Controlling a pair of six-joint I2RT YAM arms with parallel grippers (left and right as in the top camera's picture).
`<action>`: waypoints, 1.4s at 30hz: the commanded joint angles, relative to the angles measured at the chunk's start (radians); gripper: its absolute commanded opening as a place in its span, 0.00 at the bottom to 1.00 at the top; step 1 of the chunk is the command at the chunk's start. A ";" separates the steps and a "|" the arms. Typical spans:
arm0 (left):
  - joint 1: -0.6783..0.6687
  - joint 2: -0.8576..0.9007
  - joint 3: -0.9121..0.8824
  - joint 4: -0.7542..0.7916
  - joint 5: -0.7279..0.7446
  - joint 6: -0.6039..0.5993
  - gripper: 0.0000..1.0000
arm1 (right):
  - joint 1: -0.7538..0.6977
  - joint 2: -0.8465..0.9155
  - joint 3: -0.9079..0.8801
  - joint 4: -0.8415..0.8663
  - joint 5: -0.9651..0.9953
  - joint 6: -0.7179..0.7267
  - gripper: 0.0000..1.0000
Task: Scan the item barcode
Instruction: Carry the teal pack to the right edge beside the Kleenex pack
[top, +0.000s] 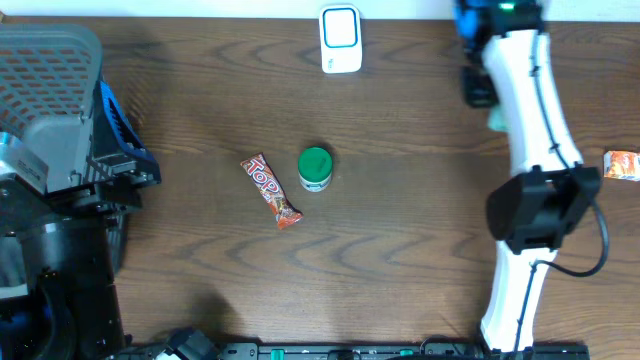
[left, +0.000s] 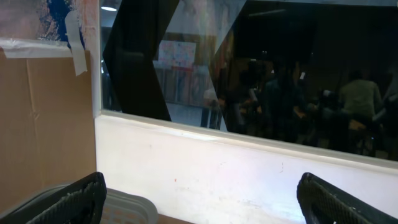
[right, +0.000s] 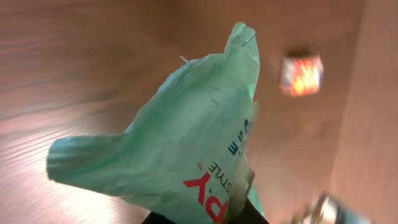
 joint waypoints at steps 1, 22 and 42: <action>0.003 -0.004 -0.004 0.001 -0.006 0.013 0.98 | -0.094 0.010 -0.061 -0.011 0.084 0.185 0.01; 0.003 -0.003 -0.004 0.001 -0.006 0.013 0.98 | -0.496 0.010 -0.513 0.435 0.117 0.175 0.01; 0.003 -0.003 -0.004 0.001 -0.006 0.013 0.98 | -0.225 -0.237 -0.311 0.349 -0.346 0.032 0.99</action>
